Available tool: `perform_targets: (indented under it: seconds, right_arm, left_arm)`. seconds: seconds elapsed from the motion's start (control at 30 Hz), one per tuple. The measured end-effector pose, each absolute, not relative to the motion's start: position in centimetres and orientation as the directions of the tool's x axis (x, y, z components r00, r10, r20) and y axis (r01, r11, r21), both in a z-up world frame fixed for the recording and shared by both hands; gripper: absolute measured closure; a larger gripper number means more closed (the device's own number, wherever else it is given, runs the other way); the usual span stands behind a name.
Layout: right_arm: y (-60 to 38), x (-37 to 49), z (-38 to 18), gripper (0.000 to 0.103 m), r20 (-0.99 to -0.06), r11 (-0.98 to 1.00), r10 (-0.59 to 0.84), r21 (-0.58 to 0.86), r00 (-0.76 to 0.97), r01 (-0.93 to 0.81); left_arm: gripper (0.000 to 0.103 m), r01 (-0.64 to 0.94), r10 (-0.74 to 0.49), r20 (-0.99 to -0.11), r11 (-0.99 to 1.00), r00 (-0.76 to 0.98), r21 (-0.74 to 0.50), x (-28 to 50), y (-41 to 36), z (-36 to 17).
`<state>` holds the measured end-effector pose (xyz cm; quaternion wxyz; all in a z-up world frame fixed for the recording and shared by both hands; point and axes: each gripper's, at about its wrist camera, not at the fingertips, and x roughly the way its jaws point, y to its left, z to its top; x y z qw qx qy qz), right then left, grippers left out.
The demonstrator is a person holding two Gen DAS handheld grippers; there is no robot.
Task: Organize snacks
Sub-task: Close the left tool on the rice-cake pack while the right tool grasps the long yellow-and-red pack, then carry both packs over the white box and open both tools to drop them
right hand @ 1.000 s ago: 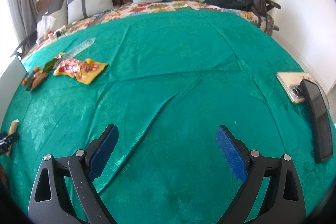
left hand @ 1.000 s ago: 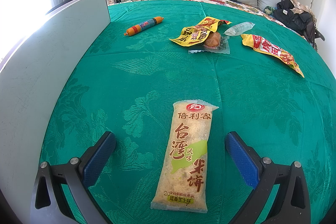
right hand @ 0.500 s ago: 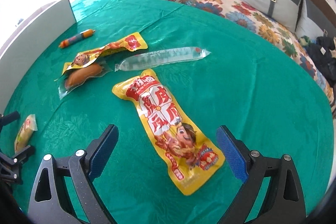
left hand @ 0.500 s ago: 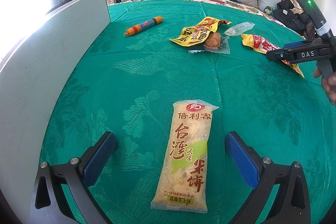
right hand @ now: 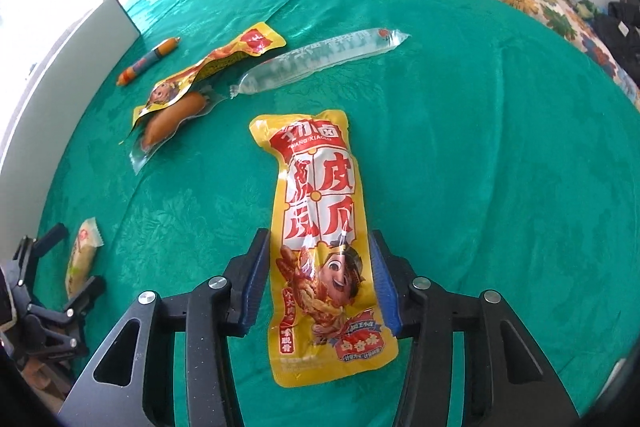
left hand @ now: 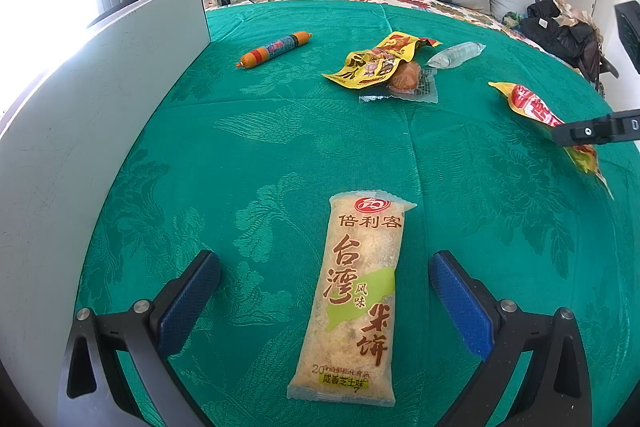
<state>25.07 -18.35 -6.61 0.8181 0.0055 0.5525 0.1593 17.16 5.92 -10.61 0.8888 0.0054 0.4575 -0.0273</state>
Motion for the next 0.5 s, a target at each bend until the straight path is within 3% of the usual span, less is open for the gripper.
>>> perform_targets:
  seconds: [0.17, 0.33, 0.37, 0.43, 0.47, 0.5]
  right_arm:
    - [-21.6, 18.2, -5.6, 0.053, -0.803, 0.888, 0.455, 0.438, 0.385, -0.137]
    - [-25.5, 10.6, -6.9, 0.053, -0.636, 0.713, 0.615, 0.701, 0.466, 0.016]
    - [-25.9, 9.3, -7.3, 0.053, -0.610, 0.683, 0.629, 0.730, 0.481, 0.033]
    - [-26.2, 7.3, -7.9, 0.053, -0.593, 0.661, 0.631, 0.749, 0.501, 0.053]
    - [-26.4, 6.6, -8.1, 0.053, -0.593, 0.657, 0.628, 0.751, 0.504, 0.064]
    - [-26.8, 6.3, -8.3, 0.053, -0.592, 0.650, 0.630, 0.756, 0.503, 0.077]
  left_arm:
    - [0.000, 0.070, -0.049, -0.829, 0.997, 0.558, -0.011, 17.3, 5.7, -10.5]
    - [0.001, 0.133, -0.073, -0.888, 0.991, 0.455, -0.013, 17.5, 4.6, -10.1]
    - [0.009, 0.153, -0.084, -0.884, 0.988, 0.460, -0.015, 17.2, 4.3, -9.9]
    - [0.038, 0.196, -0.109, -0.871, 0.980, 0.479, -0.015, 16.4, 3.8, -9.3]
    - [0.069, 0.215, -0.116, -0.870, 0.976, 0.479, -0.012, 16.2, 3.5, -9.0]
    - [0.083, 0.230, -0.122, -0.876, 0.973, 0.466, -0.013, 16.1, 3.3, -8.8]
